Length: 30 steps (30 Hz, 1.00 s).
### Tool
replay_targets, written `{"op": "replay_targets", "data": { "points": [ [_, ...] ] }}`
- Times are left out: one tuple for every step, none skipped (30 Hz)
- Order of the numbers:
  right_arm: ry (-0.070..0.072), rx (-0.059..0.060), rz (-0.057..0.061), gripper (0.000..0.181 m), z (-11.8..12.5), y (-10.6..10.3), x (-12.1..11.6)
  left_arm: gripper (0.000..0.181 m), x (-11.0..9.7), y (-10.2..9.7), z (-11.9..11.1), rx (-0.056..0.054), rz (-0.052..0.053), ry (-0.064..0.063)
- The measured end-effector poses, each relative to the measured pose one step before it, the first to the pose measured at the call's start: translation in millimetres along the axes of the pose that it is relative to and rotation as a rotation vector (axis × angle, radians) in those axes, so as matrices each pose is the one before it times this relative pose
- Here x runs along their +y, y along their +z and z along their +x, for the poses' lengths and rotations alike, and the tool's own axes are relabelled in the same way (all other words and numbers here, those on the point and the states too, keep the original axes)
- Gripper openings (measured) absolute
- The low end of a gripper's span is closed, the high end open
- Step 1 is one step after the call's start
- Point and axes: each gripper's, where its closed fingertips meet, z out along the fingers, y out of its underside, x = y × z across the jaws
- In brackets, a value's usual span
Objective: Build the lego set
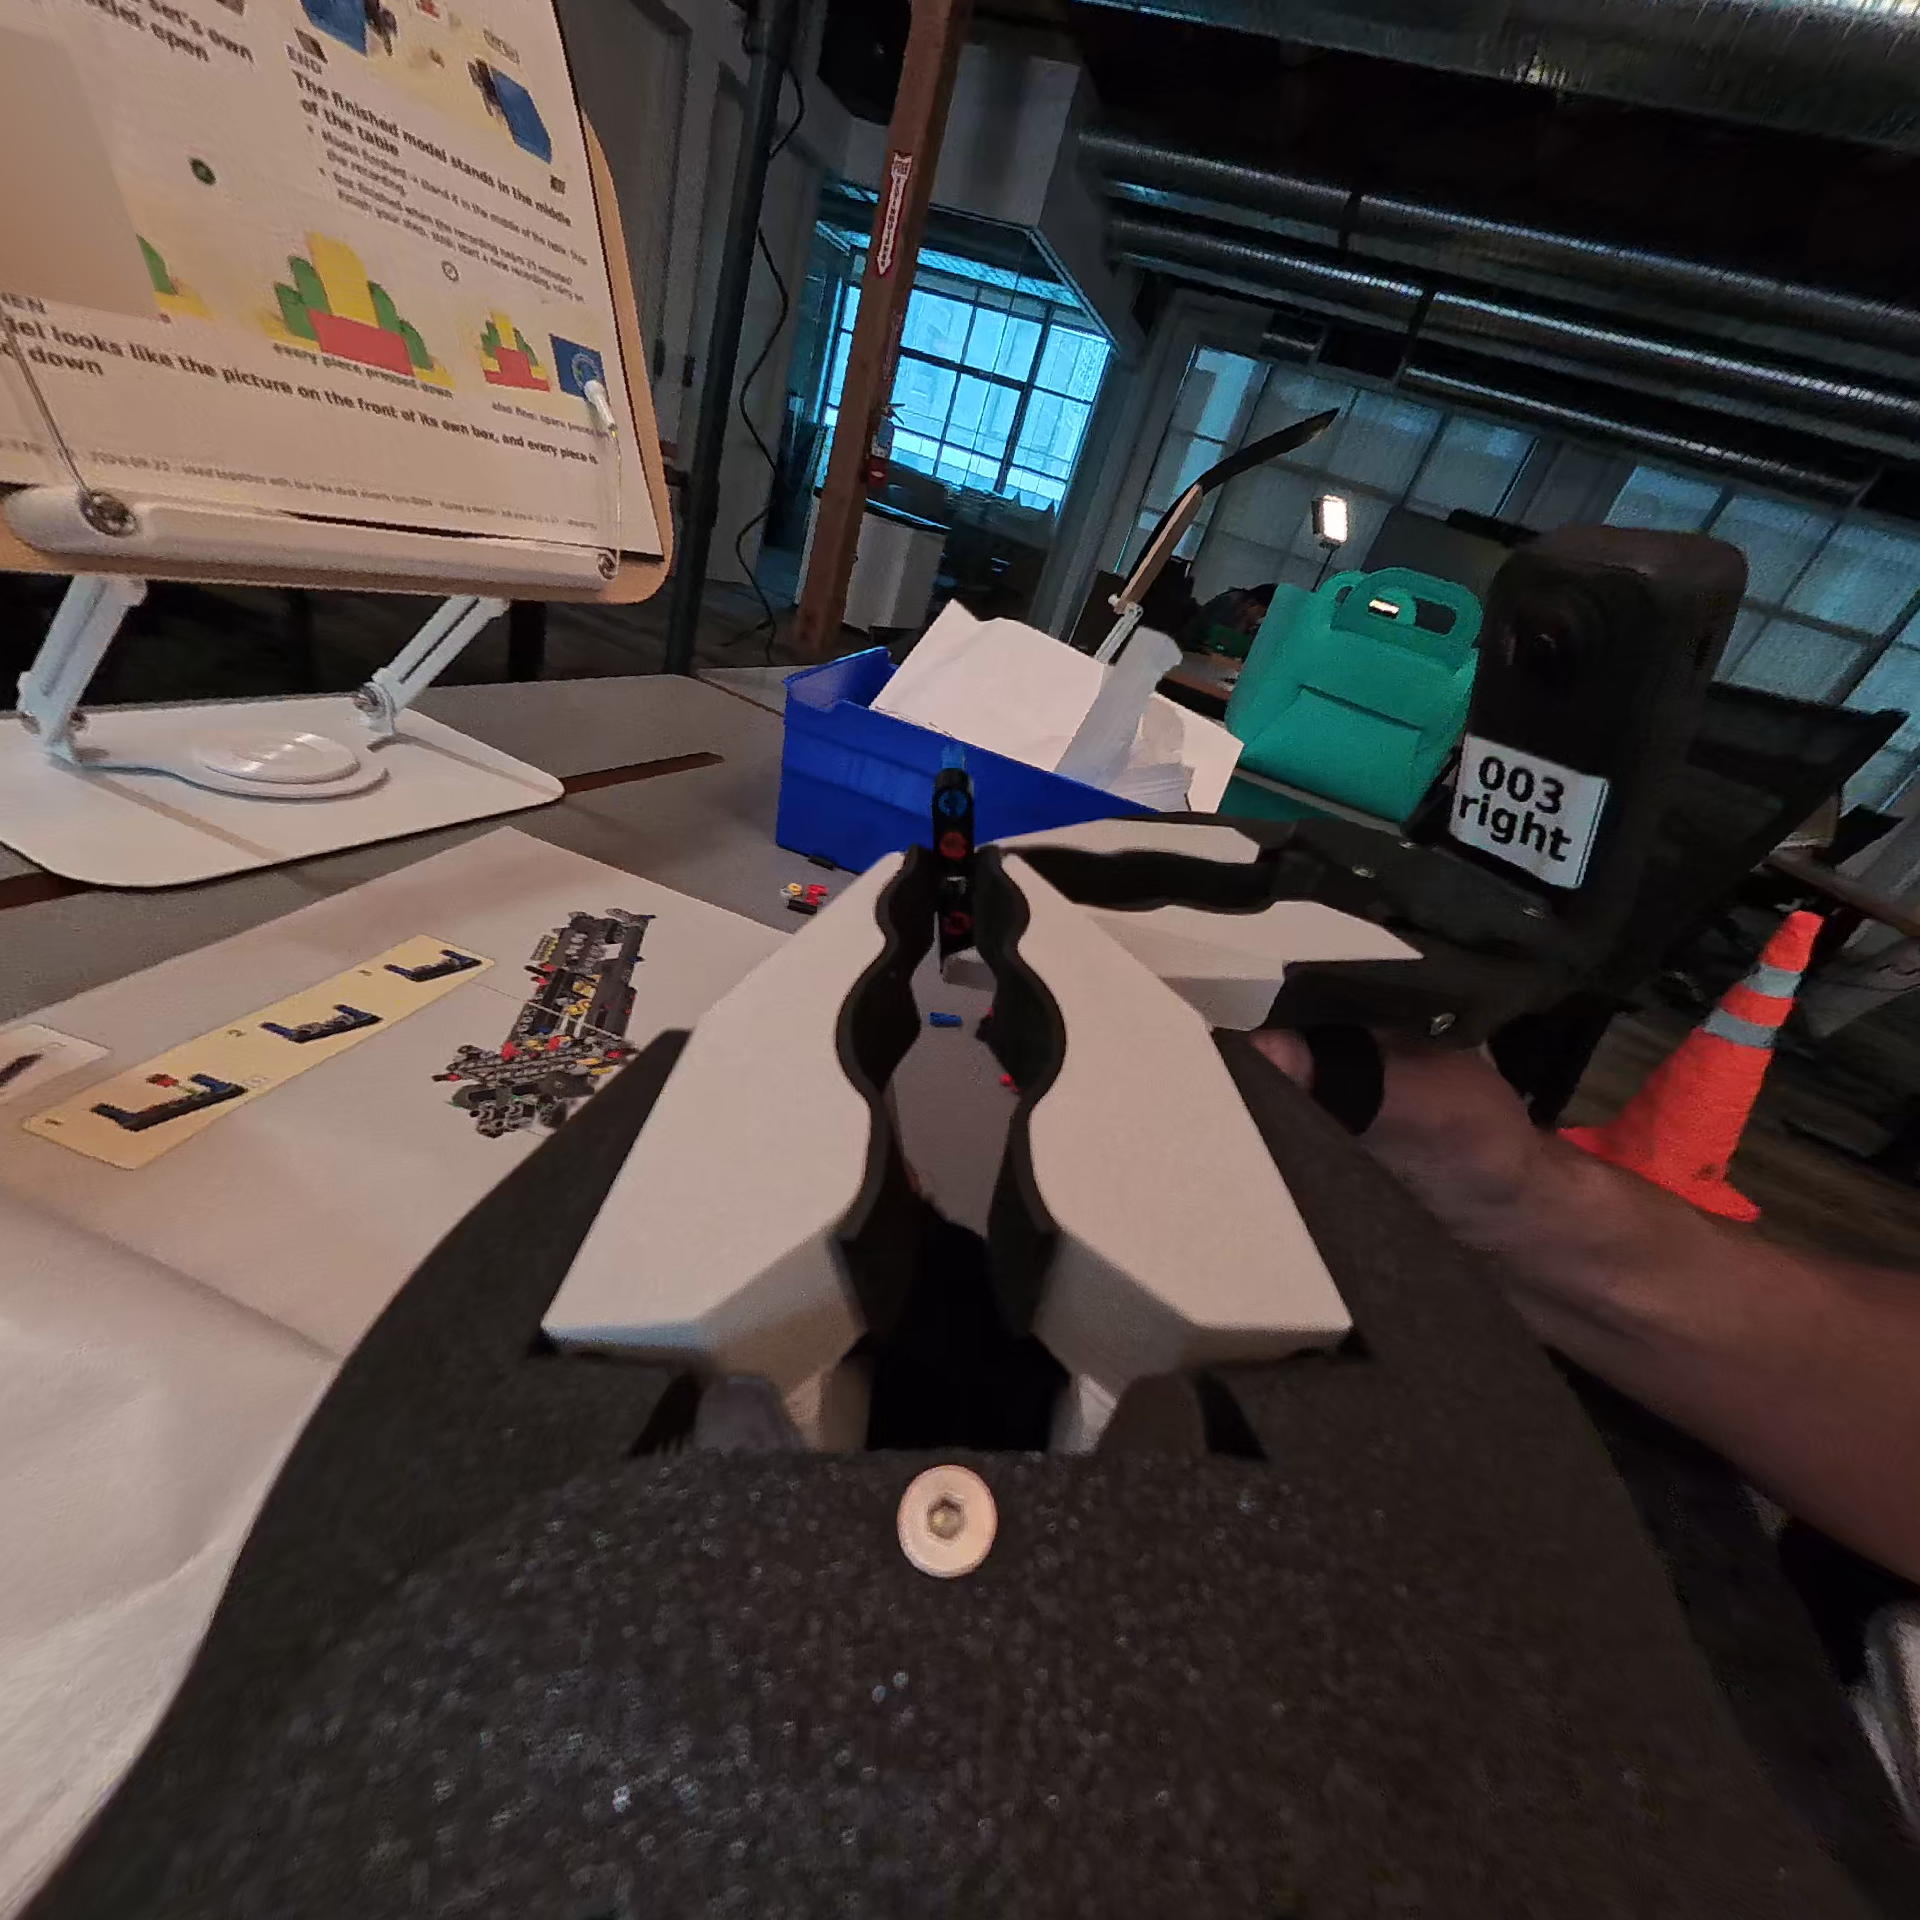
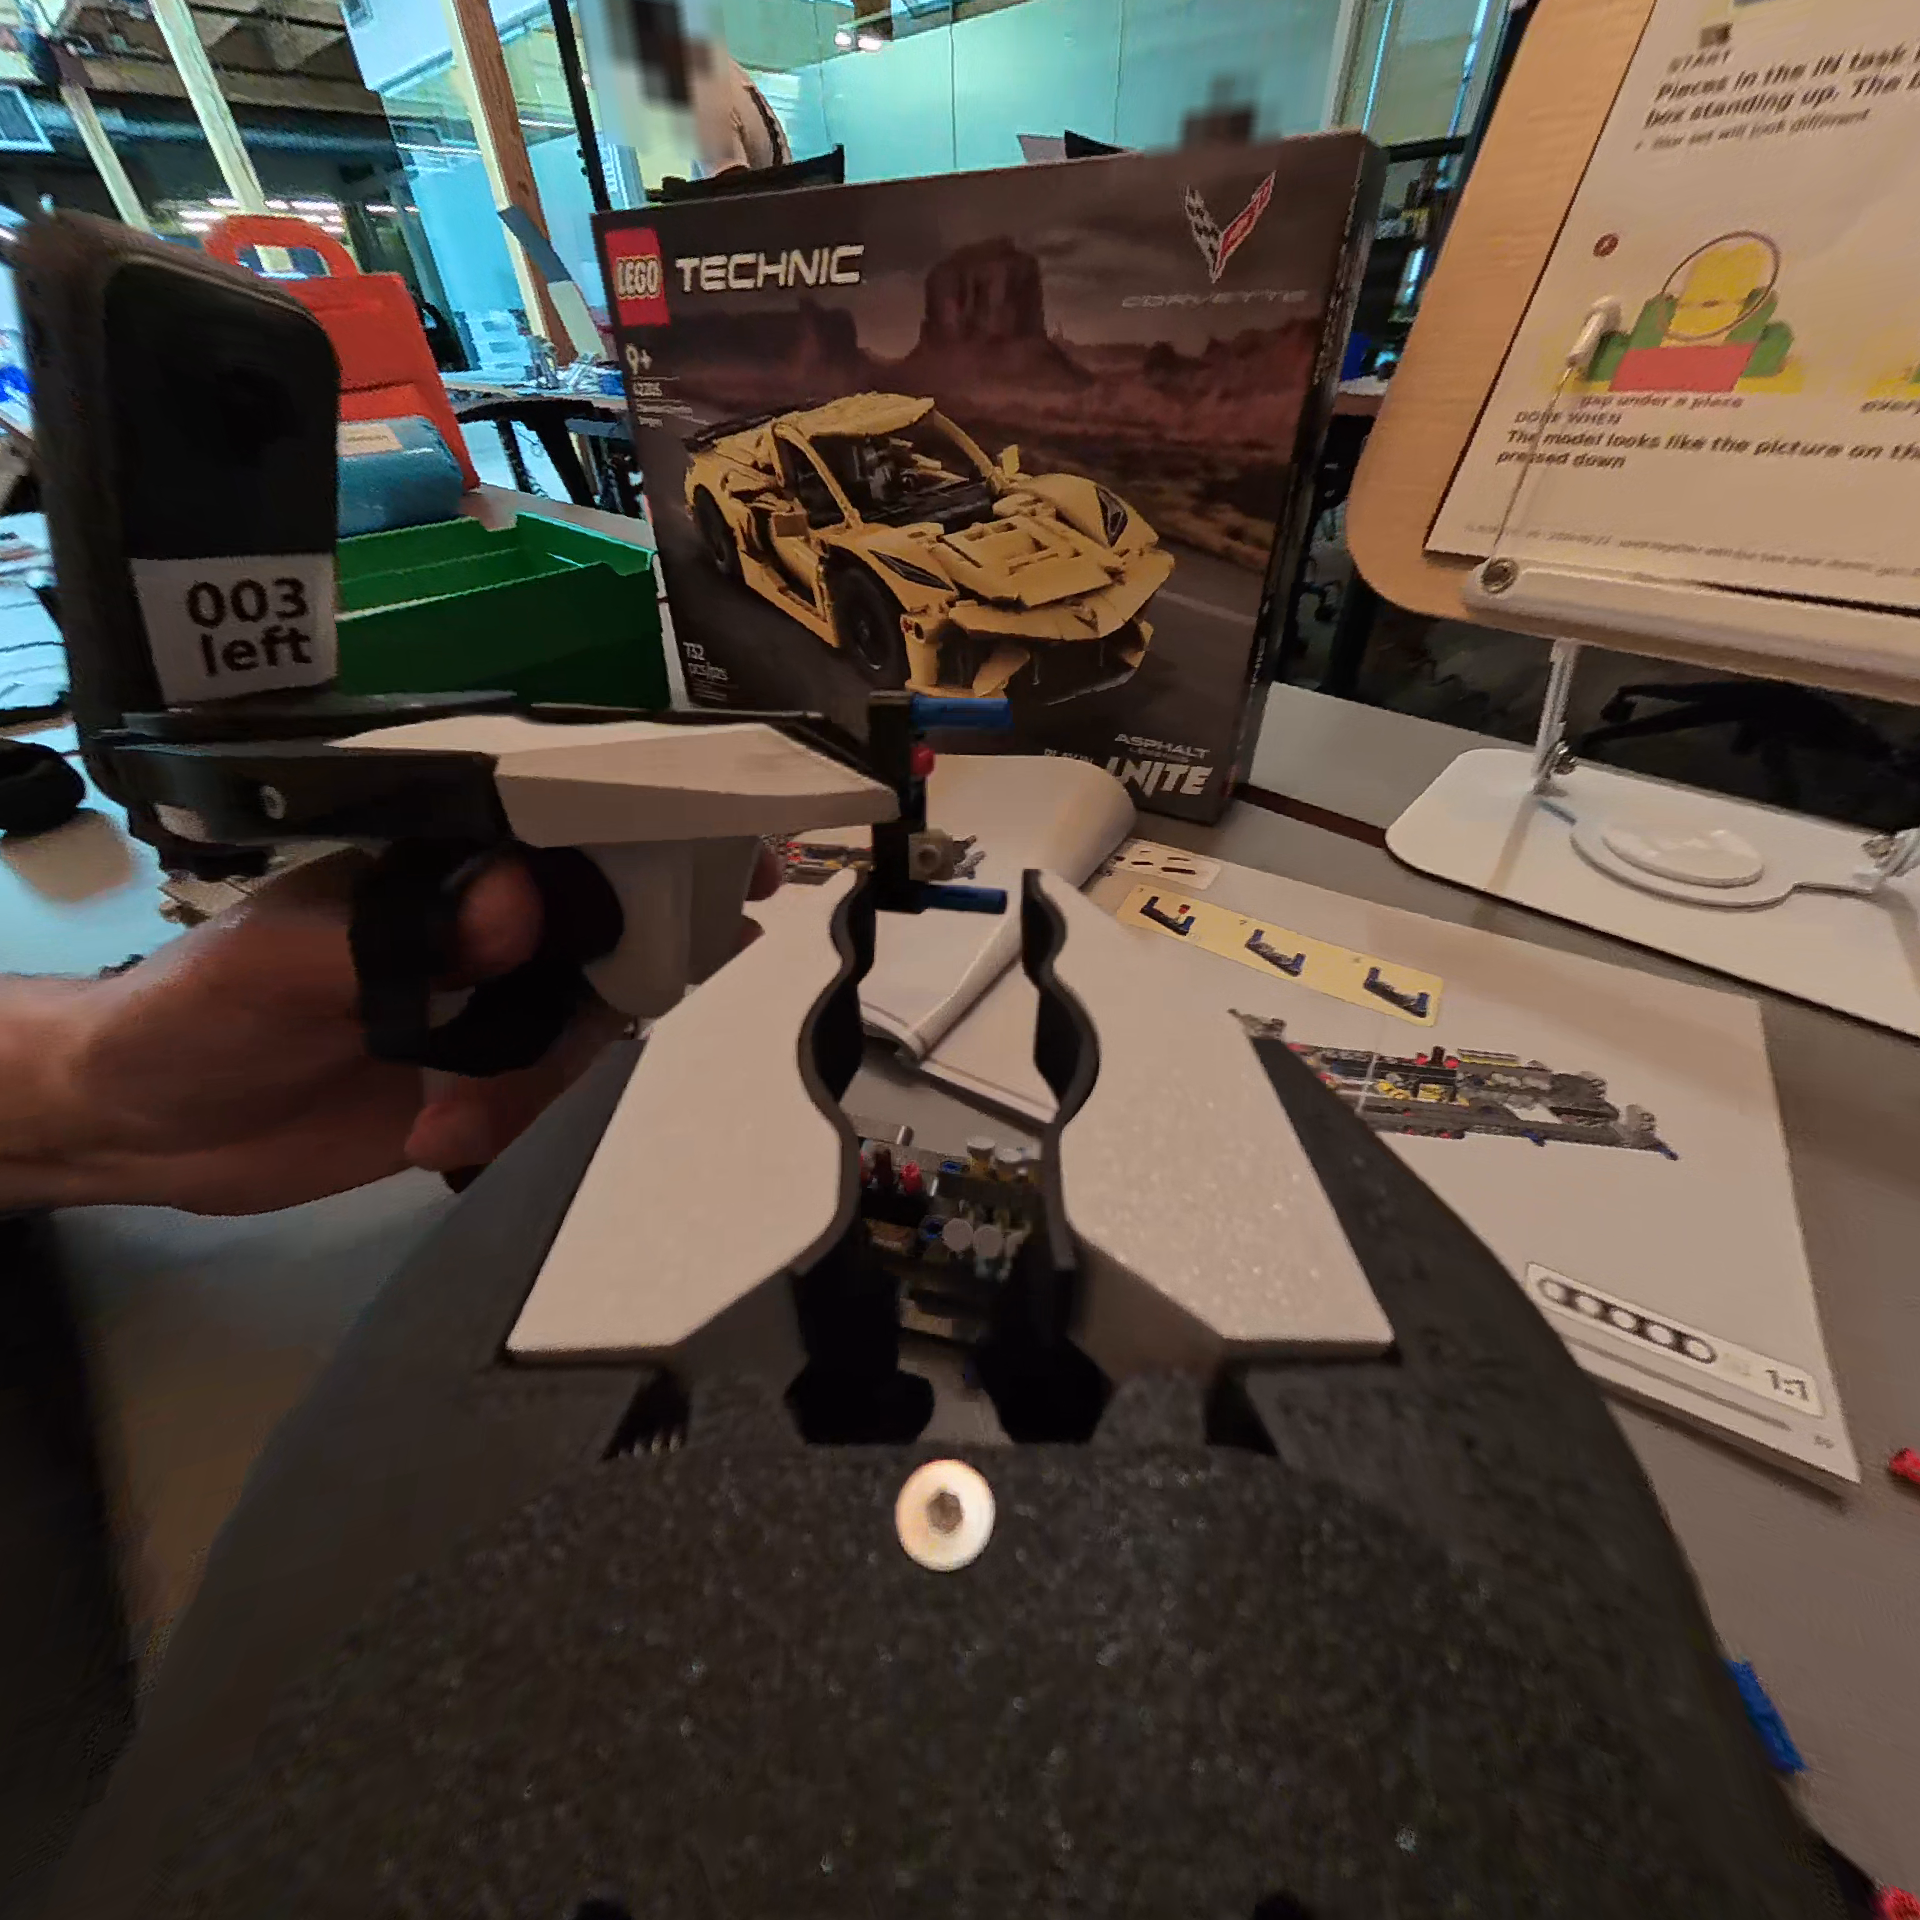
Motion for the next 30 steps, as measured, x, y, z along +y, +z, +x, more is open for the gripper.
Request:
{"op": "replay_targets", "data": {
  "points": [
    [-0.019, 0.0094, 0.0078, 0.028, 0.84, -0.25, -0.29, 0.006, -0.07, -0.16, 0.27, -0.0051, -0.002, 0.0191],
    [-0.0114, -0.0004, 0.0115, 0.028, -0.38, -0.53, -0.98, 0.006, -0.64, -0.38, 0.06, -0.0058, 0.0028, 0.0146],
    [-0.0141, -0.0001, 0.0099, 0.027, -0.16, -0.82, -1.58, 0.006, -0.87, -0.2, 0.98, -0.0014, 0.0052, 0.0112],
    [-0.0279, 0.0011, 0.0084, 0.025, -0.62, -0.69, -1.37, 0.006, -0.65, 0.13, 0.81, -0.0014, 0.0019, 0.0104],
    [-0.0475, 0.0097, 0.017, 0.024, 0.05, -0.2, -1.32, 0.006, -0.33, -0.12, 0.06, -0.0067, 0.0005, 0.0135],
    [-0.0562, 0.0187, 0.0218, 0.024, 0.82, -0.44, -1.8, 0.006, -0.63, -0.15, 0.54, -0.0043, 0.0015, 0.0168],
    [-0.0339, 0.0176, 0.0064, 0.024, 0.25, -0.52, -0.75, 0.006, -0.34, -0.1, 0.8, -0.002, -0.0005, 0.0122],
    [-0.0166, 0.0074, -0.0013, 0.024, 0.21, -0.26, -0.62, 0.006, -0.24, -0.23, 0.25, -0.0046, 0.0005, 0.0054],
    [-0.0125, 0.0044, -0.0007, 0.024, 0.44, -0.1, -0.74, 0.006, -0.21, -0.02, 0.02, -0.0047, 0.0011, 0.0013],
    [-0.0178, 0.0119, -0.0037, 0.024, 0.95, -0.05, 0.06, 0.006, 0.1, 0.1, -0.23, -0.0046, -0.0021, 0.0013],
    [-0.0219, 0.0192, 0.0013, 0.024, 1.22, -0.1, -0.53, 0.006, 0.14, -0.06, -0.93, -0.007, 0.0, 0.0021],
    [-0.0261, 0.0273, -0.0022, 0.025, 1.76, -0.51, -0.68, 0.006, -0.01, -0.07, -0.11, -0.0016, 0.0021, -0.0018],
    [-0.0314, 0.0243, -0.0051, 0.027, 1.02, -0.28, -0.6, 0.006, 0.27, 0.09, -0.11, -0.0004, 0.0003, -0.0065],
    [-0.0292, 0.0136, 0.0018, 0.027, -0.4, 0.19, -0.67, 0.006, 0.51, -0.16, -0.73, -0.0037, -0.0011, -0.0069],
    [-0.0271, 0.0134, 0.0075, 0.027, 0.29, 0.26, -0.85, 0.006, 0.93, 0.23, -0.33, -0.0032, -0.0031, -0.0049],
    [-0.0218, 0.0096, 0.0092, 0.028, 0.11, -0.17, -1.45, 0.007, 1.19, 0.42, 0.23, 0.0002, -0.0053, -0.0042],
    [-0.017, 0.0059, 0.0068, 0.028, -0.02, -0.46, -1.52, 0.006, 0.58, 0.16, 0.25, -0.0006, -0.0018, -0.0053],
    [-0.0264, 0.0108, 0.0084, 0.028, 0.53, -0.8, -2.07, 0.007, 0.38, 0.33, 0.73, 0.0008, -0.0007, -0.005],
    [-0.0383, 0.0054, 0.0066, 0.027, -0.88, -0.48, -1.71, 0.006, 0.12, 0.01, 0.74, 0.0015, 0.0, -0.0064],
    [-0.0218, -0.0165, 0.0014, 0.019, -4.35, 0.5, -0.07, 0.006, 0.22, -0.09, 0.01, -0.0013, 0.0, -0.0077],
    [0.0073, -0.0113, -0.0057, 0.015, -2.48, 0.76, 1.33, 0.006, 1.01, 0.06, -0.74, -0.0021, -0.0034, -0.0059],
    [0.0123, -0.0071, -0.0013, 0.015, -0.3, 0.12, 0.21, 0.006, 0.18, -0.07, -0.14, 0.0049, -0.0002, -0.0084],
    [0.013, -0.0108, 0.0055, 0.015, 0.01, -0.21, -0.91, 0.006, -0.55, -0.27, 0.31, 0.0065, 0.0026, -0.0105],
    [0.018, -0.0113, 0.0043, 0.015, 0.11, 0.06, -0.17, 0.006, -0.38, 0.05, 0.37, 0.0025, 0.0001, -0.0036],
    [0.0138, -0.0078, 0.0022, 0.015, 0.07, 0.09, 0.37, 0.006, -0.03, -0.03, 0.26, 0.0014, -0.0014, 0.0028],
    [0.0107, -0.0013, 0.0013, 0.015, 0.04, 0.0, 0.14, 0.006, -0.05, -0.05, 0.19, 0.0027, -0.0001, 0.0],
    [0.0115, -0.0013, -0.0016, 0.015, -0.3, 0.27, 0.54, 0.006, 0.39, -0.04, -0.18, 0.0031, -0.0025, -0.0058],
    [0.0128, -0.0057, -0.0055, 0.015, -0.51, 0.64, 1.53, 0.006, 1.05, 0.09, -0.67, 0.001, -0.0054, -0.0071],
    [0.0168, -0.0101, -0.0054, 0.015, -0.57, 0.41, 1.4, 0.006, 0.98, 0.0, -0.54, 0.0006, -0.0037, -0.0049],
    [0.0185, -0.0125, -0.0044, 0.015, -0.04, -0.26, 0.6, 0.006, 0.47, 0.29, 0.33, 0.0052, -0.0008, -0.0034]
  ]
}}
